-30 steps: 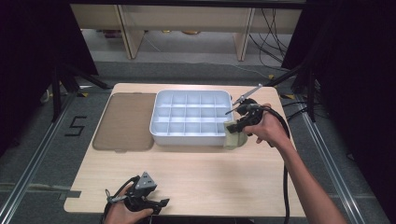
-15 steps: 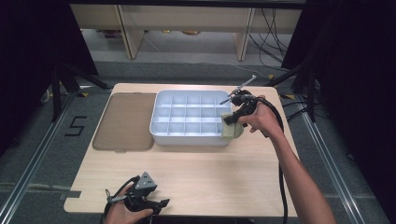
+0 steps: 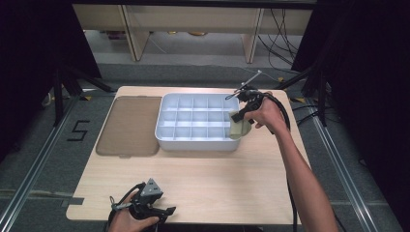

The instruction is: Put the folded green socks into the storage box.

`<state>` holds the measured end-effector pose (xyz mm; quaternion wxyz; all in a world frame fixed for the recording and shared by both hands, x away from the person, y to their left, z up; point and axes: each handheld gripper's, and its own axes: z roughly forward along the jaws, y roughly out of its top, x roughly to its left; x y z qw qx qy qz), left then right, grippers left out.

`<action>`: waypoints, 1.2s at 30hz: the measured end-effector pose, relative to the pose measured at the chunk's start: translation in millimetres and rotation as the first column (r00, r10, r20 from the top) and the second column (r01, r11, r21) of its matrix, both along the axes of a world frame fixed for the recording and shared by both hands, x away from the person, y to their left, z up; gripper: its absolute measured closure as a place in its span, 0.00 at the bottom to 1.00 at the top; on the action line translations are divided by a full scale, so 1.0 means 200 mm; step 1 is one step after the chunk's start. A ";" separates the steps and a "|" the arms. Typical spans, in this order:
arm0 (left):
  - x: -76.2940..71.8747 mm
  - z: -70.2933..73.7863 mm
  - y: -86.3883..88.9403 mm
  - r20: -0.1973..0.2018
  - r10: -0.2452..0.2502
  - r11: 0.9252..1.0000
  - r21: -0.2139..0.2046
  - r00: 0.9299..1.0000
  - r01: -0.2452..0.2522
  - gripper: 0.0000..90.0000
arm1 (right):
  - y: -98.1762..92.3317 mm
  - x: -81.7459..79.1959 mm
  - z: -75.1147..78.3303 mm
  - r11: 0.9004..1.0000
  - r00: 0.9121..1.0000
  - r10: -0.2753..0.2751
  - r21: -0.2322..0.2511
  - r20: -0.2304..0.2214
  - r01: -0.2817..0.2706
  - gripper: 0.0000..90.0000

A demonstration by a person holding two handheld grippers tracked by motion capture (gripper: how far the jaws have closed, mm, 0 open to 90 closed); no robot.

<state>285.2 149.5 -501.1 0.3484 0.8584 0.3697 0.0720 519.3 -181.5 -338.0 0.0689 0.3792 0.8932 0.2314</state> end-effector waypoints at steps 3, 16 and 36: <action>0.00 0.00 0.00 -0.001 -0.009 1.000 -0.012 1.000 0.009 0.32 | 0.00 0.02 -0.02 1.000 1.000 -0.007 -0.005 0.004 0.007 0.83; 0.00 0.00 0.00 -0.004 -0.010 1.000 -0.014 1.000 0.010 0.32 | 0.04 0.11 -0.13 0.999 0.999 -0.033 -0.024 0.014 0.033 0.83; -0.01 -0.01 -0.01 -0.007 -0.011 1.000 -0.002 1.000 0.011 0.32 | 0.08 0.12 -0.32 0.996 1.000 -0.015 -0.092 0.020 0.017 0.83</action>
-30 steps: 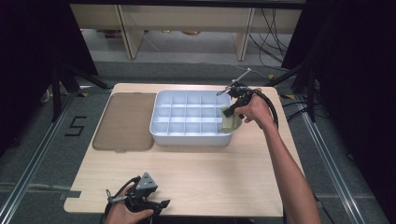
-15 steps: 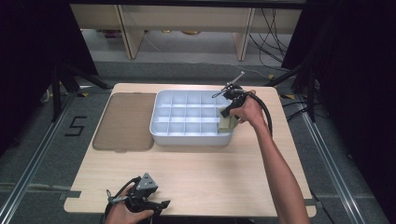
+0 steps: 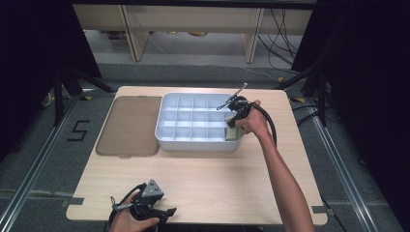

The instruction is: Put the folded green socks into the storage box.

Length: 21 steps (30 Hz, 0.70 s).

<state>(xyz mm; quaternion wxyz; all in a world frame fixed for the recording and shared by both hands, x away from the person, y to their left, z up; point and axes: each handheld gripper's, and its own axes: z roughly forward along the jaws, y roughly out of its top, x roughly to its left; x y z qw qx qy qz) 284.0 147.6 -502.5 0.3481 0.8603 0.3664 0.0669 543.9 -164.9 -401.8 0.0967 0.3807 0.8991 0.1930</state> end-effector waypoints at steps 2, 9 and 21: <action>0.00 0.00 0.00 -0.009 0.000 1.000 -0.010 1.000 0.000 0.32 | 0.00 -0.01 -0.01 1.000 1.000 -0.003 -0.003 -0.013 0.003 0.83; 0.00 0.00 0.00 0.000 0.007 1.000 -0.004 1.000 -0.007 0.32 | 0.01 -0.01 -0.06 0.999 0.999 0.046 -0.009 -0.009 -0.046 0.83; 0.00 0.00 0.00 -0.009 -0.005 1.000 0.001 1.000 0.005 0.32 | 0.01 -0.01 -0.12 0.999 0.998 0.016 -0.026 -0.055 -0.018 0.83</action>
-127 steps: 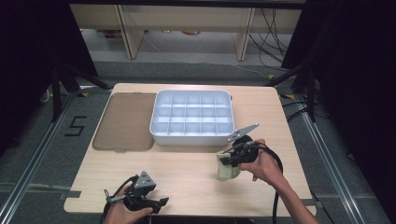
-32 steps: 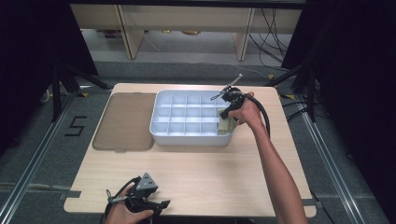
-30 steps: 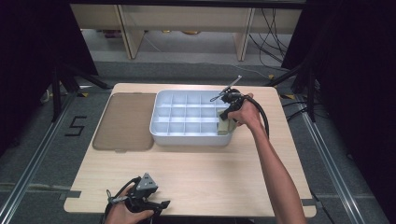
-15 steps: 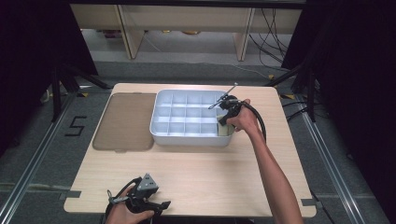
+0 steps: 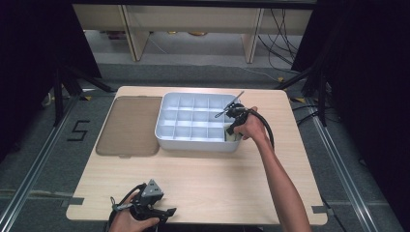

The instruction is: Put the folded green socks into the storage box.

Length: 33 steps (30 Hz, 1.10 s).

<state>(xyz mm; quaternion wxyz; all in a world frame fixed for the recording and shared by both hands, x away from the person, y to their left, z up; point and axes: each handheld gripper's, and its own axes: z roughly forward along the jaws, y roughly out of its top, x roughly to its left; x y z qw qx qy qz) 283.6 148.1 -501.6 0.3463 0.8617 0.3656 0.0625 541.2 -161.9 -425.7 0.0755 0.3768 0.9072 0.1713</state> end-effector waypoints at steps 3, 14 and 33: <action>0.00 0.00 0.00 0.005 0.011 1.000 0.001 1.000 -0.011 0.32 | 0.01 0.00 0.00 1.000 1.000 -0.003 -0.006 -0.006 0.003 0.83; 0.00 0.00 0.00 0.005 0.011 1.000 0.001 1.000 -0.011 0.32 | 0.03 -0.01 -0.03 0.999 0.999 -0.006 -0.043 -0.031 0.005 0.83; 0.00 0.00 0.00 -0.001 -0.001 1.000 0.005 1.000 0.001 0.32 | 0.05 0.00 -0.13 0.997 0.997 -0.026 -0.081 -0.075 0.019 0.82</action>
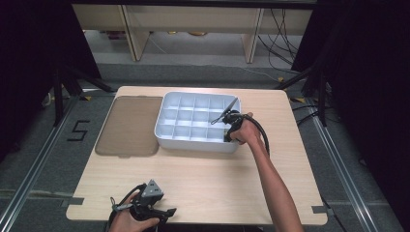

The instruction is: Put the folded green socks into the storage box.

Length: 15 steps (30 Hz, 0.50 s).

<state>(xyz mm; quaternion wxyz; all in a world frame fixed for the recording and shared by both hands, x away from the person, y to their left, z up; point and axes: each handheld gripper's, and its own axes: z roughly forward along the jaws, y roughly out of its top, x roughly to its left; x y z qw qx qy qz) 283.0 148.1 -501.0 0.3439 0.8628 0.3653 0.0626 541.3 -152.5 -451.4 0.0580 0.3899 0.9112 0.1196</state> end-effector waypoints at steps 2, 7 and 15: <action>0.00 0.00 -0.01 -0.002 0.011 1.000 -0.014 1.000 -0.011 0.32 | 0.00 0.00 0.00 1.000 1.000 -0.008 0.002 0.007 0.008 0.81; 0.00 0.00 0.00 0.006 0.012 1.000 -0.005 1.000 -0.012 0.32 | -0.02 -0.01 0.05 0.999 0.999 -0.032 0.035 0.025 0.031 0.72; 0.00 0.00 -0.01 0.000 -0.005 1.000 0.002 1.000 0.005 0.32 | -0.05 -0.03 0.21 0.993 0.996 -0.046 0.111 0.076 0.038 0.75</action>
